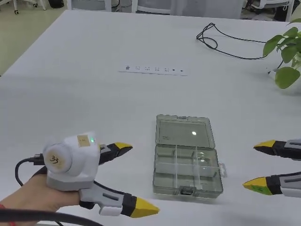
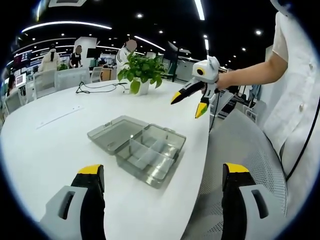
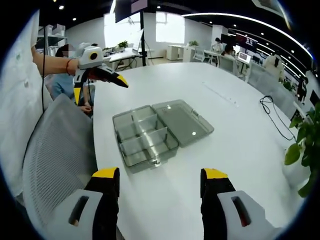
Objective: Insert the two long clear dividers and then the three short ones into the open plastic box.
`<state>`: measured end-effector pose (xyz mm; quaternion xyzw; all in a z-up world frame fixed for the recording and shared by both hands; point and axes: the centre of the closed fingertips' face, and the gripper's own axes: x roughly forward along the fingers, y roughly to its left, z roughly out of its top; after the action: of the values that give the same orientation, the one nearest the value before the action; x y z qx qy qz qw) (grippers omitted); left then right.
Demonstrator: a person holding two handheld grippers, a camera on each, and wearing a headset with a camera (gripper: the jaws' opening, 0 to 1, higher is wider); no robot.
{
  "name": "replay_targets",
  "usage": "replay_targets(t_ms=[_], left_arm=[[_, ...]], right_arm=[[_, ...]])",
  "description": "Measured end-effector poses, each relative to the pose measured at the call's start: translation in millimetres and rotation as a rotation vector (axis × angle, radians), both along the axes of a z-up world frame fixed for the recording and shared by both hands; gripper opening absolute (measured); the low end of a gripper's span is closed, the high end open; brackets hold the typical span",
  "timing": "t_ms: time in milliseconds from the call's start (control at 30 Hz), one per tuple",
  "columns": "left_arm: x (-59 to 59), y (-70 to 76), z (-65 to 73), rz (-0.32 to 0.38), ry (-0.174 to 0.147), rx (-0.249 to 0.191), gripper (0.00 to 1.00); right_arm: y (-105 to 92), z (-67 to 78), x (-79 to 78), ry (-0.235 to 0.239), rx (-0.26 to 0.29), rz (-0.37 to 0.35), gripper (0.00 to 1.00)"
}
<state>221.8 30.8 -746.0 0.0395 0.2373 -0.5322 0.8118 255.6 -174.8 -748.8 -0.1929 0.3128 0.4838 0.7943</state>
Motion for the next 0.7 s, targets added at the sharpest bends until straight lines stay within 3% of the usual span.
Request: replay_targets(t_ms=[400,700], left_arm=[[3.8,4.9,-8.4,-0.014,-0.028,0.048,1.0],[8.5,4.2,-12.7,0.006,-0.04,0.062,1.0]], right_arm=[[-7.8,-5.1,-1.9,-0.044,0.013,-0.022,0.88],[-7.7,-8.9,-4.1,-0.049,0.019,-0.043,0.89]])
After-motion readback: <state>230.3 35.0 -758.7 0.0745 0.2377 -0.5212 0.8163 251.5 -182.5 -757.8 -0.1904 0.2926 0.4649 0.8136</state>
